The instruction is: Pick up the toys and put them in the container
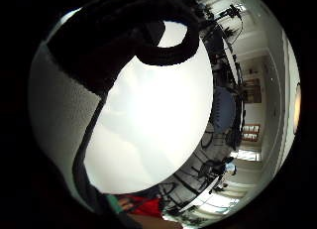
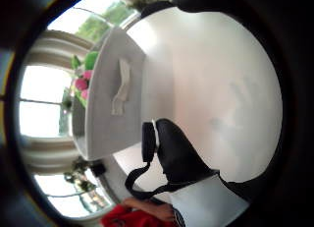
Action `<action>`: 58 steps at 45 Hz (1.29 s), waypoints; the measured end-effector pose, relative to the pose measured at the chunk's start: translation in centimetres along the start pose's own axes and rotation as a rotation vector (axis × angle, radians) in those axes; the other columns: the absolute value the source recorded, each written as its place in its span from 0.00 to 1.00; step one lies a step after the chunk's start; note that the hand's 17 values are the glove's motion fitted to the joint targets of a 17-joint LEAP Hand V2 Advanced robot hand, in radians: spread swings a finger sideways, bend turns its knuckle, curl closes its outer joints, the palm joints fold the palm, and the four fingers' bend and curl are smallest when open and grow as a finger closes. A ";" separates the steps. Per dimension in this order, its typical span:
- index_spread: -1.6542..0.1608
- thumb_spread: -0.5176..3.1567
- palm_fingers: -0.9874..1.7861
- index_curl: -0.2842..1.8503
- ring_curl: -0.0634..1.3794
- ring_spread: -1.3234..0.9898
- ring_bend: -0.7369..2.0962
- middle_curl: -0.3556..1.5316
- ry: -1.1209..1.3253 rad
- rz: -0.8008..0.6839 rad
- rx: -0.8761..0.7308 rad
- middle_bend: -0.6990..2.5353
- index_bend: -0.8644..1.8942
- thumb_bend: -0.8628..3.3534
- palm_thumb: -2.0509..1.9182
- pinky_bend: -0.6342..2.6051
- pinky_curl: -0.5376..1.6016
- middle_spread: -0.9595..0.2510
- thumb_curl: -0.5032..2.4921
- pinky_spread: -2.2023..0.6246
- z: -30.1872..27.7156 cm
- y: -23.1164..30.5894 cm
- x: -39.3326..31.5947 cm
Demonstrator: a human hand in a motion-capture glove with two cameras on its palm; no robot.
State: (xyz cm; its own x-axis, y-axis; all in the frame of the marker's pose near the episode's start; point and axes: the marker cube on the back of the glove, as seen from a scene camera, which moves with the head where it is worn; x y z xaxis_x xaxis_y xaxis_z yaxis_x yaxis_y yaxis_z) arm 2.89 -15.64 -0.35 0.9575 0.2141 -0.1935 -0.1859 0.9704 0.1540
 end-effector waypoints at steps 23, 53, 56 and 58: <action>0.68 0.46 0.34 0.27 0.26 0.54 0.42 0.36 -0.004 -0.089 0.001 0.27 0.37 0.20 0.51 0.54 0.40 0.68 0.28 0.81 -0.2 1.6 0.3; 0.68 0.46 0.34 0.26 0.26 0.53 0.43 0.35 -0.009 -0.068 0.019 0.27 0.37 0.20 0.51 0.54 0.40 0.68 0.28 0.81 1.0 1.1 2.7; 0.68 0.46 0.34 0.26 0.26 0.53 0.43 0.35 -0.017 -0.071 0.012 0.27 0.37 0.20 0.51 0.54 0.40 0.68 0.28 0.81 0.7 1.1 2.7; 0.68 0.46 0.34 0.26 0.26 0.53 0.43 0.35 -0.014 -0.080 0.008 0.27 0.37 0.20 0.51 0.54 0.40 0.68 0.27 0.81 0.5 1.0 2.8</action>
State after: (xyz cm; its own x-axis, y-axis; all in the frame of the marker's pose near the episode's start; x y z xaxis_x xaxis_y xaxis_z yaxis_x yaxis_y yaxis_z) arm 5.54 -14.15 -0.22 0.9723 0.1344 -0.1915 -0.1071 0.9835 0.1460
